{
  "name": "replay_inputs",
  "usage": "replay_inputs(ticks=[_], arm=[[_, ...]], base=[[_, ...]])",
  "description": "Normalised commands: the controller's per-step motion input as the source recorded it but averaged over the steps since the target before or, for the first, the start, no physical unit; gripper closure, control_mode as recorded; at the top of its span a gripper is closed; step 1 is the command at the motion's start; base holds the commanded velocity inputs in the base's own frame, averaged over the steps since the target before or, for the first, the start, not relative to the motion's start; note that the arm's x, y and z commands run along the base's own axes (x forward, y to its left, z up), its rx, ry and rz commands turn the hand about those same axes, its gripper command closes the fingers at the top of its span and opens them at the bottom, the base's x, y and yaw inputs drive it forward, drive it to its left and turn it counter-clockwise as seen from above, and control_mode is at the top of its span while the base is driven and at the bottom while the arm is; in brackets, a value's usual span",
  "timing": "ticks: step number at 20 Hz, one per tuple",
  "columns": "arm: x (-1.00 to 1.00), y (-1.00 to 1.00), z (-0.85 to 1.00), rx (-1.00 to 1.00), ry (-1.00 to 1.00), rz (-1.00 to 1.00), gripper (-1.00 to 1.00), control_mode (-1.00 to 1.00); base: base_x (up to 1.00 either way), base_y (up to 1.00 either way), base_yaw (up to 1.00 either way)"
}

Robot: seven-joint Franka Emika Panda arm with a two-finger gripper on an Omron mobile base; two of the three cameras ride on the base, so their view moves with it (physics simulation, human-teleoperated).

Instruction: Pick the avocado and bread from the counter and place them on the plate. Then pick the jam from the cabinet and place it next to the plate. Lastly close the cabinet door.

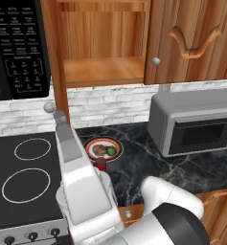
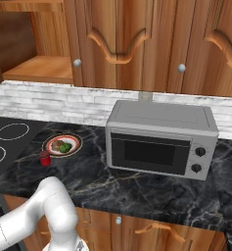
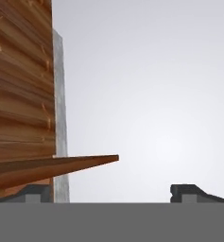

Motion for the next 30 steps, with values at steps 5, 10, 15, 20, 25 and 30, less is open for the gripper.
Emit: replay_inputs(ticks=[5, 10, 15, 20, 25, 30], arm=[[0.20, 0.08, 0.00, 0.00, 0.02, -0.06, -1.00, -1.00], [0.15, 0.10, 0.00, 0.03, 0.07, -0.10, -1.00, -1.00], [0.11, 0.07, 0.00, 0.05, 0.08, -0.14, -1.00, -1.00], [0.02, 0.12, -0.05, 0.07, 0.13, -0.16, -1.00, -1.00], [0.01, 0.20, -0.18, 0.06, 0.18, -0.16, -1.00, -1.00], [-0.01, 0.24, -0.26, 0.03, 0.17, -0.13, -1.00, -1.00]], base=[[0.00, 0.00, 0.00], [0.00, 0.00, 0.00], [0.00, 0.00, 0.00], [0.00, 0.00, 0.00], [0.00, 0.00, 0.00], [0.00, 0.00, 0.00]])
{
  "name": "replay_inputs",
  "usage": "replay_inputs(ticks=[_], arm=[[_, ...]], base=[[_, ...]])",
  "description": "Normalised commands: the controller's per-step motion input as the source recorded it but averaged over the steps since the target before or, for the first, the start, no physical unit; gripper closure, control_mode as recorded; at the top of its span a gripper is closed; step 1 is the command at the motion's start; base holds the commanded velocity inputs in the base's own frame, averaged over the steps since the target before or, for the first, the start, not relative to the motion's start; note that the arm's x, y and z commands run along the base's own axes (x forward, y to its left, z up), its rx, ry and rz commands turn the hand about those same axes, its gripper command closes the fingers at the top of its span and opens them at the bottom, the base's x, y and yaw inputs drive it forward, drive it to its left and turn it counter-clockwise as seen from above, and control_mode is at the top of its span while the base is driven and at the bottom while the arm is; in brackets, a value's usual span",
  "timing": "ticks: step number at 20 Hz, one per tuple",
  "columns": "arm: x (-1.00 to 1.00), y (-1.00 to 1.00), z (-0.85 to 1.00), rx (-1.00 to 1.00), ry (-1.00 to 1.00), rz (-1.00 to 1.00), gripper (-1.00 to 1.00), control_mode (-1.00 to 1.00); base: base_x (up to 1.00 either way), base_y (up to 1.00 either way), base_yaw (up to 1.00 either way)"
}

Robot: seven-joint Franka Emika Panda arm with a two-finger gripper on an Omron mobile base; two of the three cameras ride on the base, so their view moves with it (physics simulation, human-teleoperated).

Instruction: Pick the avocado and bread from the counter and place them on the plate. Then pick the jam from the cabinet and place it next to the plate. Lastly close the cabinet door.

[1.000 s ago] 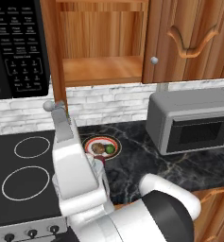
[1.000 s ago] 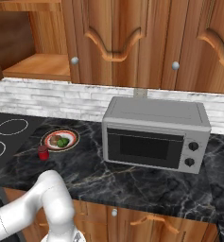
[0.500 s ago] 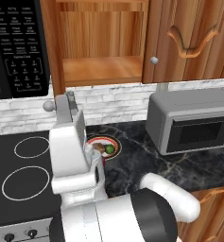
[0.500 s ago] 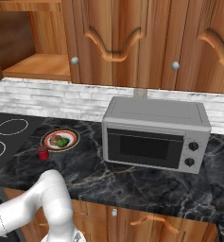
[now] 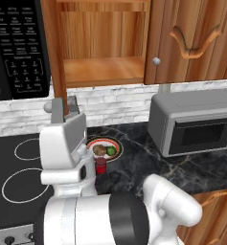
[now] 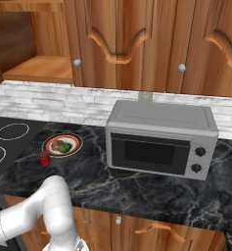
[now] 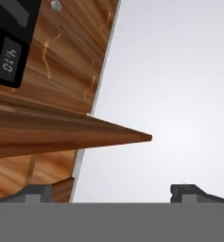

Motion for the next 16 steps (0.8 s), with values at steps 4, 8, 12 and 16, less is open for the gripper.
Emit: replay_inputs(ticks=[4, 8, 12, 16], arm=[[-0.42, 0.44, -0.25, 0.02, 0.09, -0.08, -1.00, -1.00], [-0.58, 0.52, -0.19, 0.01, 0.07, -0.06, -1.00, -1.00], [-0.19, 0.42, -0.17, 0.00, 0.13, -0.06, -1.00, -1.00], [0.18, 0.56, -0.28, 0.00, 0.18, -0.08, -1.00, -1.00]], base=[[0.00, 0.00, 0.00], [0.00, 0.00, 0.00], [0.00, 0.00, 0.00], [0.00, 0.00, 0.00]])
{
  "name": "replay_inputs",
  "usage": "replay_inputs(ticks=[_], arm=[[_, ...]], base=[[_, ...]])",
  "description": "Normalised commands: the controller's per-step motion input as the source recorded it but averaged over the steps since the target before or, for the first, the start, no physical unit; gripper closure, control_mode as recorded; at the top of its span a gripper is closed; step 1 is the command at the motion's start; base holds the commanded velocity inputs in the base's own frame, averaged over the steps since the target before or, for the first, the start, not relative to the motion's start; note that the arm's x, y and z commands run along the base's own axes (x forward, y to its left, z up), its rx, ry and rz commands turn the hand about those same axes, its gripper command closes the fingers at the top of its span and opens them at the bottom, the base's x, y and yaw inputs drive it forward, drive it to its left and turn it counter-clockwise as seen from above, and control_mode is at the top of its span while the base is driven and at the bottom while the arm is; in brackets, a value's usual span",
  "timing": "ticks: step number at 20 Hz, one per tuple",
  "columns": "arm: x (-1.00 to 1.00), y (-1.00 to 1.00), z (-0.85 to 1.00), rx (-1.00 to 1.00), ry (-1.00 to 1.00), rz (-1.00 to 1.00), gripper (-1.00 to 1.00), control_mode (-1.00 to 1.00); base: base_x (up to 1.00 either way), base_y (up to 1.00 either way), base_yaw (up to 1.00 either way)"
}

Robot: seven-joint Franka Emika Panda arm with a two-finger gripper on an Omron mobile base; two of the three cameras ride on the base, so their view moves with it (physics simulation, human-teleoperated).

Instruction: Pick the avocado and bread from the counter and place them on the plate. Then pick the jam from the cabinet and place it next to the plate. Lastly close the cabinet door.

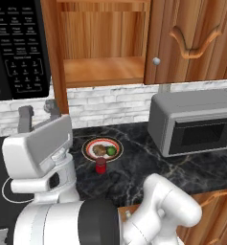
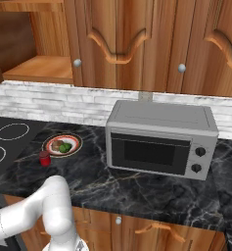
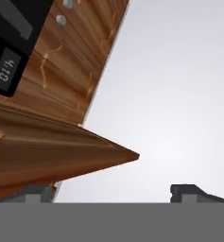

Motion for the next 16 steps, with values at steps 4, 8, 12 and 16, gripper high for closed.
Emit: replay_inputs(ticks=[4, 8, 12, 16], arm=[[0.16, 0.78, -0.42, -0.02, 0.17, -0.07, -1.00, -1.00], [0.00, 0.89, -0.48, -0.05, 0.11, -0.07, -1.00, -1.00], [0.16, 0.69, -0.42, -0.03, 0.13, -0.07, -1.00, -1.00], [0.40, 0.52, -0.35, 0.00, 0.14, -0.05, -1.00, -1.00]], base=[[0.00, 0.00, 0.00], [0.00, 0.00, 0.00], [0.00, 0.00, 0.00], [0.00, 0.00, 0.00]])
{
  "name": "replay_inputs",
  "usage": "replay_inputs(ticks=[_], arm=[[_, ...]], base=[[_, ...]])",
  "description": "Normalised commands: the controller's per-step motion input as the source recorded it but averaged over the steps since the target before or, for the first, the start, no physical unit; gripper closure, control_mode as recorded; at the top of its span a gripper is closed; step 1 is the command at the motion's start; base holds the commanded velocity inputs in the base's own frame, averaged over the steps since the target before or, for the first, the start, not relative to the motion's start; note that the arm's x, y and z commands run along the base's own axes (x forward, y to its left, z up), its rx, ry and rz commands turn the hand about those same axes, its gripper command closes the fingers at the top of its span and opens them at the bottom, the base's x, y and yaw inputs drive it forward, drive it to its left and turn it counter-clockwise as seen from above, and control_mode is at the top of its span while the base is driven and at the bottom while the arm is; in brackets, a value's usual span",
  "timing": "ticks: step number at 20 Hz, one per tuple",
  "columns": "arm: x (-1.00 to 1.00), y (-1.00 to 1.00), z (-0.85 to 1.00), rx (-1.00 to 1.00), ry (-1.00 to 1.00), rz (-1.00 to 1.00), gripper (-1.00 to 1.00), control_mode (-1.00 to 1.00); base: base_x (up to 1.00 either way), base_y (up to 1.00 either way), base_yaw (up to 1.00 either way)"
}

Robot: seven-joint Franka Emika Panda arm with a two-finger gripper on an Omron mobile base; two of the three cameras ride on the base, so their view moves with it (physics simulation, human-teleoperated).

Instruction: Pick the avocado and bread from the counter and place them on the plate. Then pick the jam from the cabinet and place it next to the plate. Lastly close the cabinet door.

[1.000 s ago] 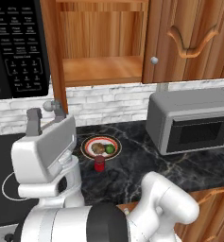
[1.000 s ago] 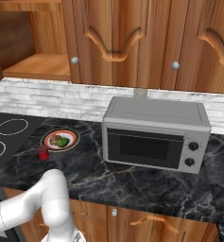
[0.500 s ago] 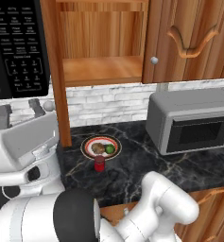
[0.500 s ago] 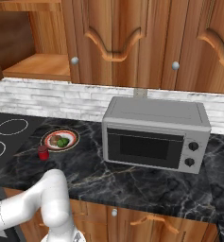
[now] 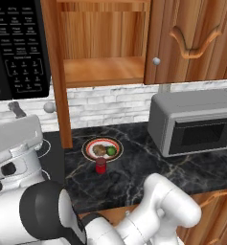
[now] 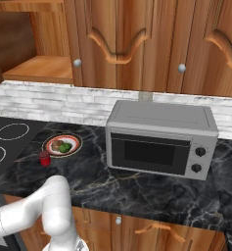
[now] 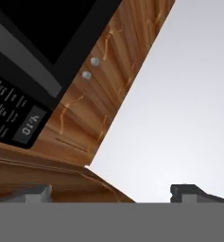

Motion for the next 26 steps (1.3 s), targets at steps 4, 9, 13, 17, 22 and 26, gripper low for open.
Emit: replay_inputs(ticks=[4, 9, 13, 17, 22, 26], arm=[[0.41, 0.59, -0.37, -0.01, 0.16, -0.05, -1.00, -1.00], [0.44, 0.61, -0.39, -0.02, 0.16, -0.06, -1.00, -1.00], [0.56, 0.45, -0.31, 0.00, 0.17, -0.07, -1.00, -1.00], [0.64, 0.15, -0.16, 0.00, 0.13, -0.05, -1.00, -1.00], [0.40, -0.01, -0.06, 0.01, 0.07, -0.02, -1.00, -1.00], [-0.61, -0.78, 0.37, 0.19, -0.01, -0.01, -1.00, -1.00]], base=[[0.00, 0.00, 0.00], [0.00, 0.00, 0.00], [0.00, 0.00, 0.00], [0.00, 0.00, 0.00], [0.00, 0.00, 0.00], [0.00, 0.00, 0.00]])
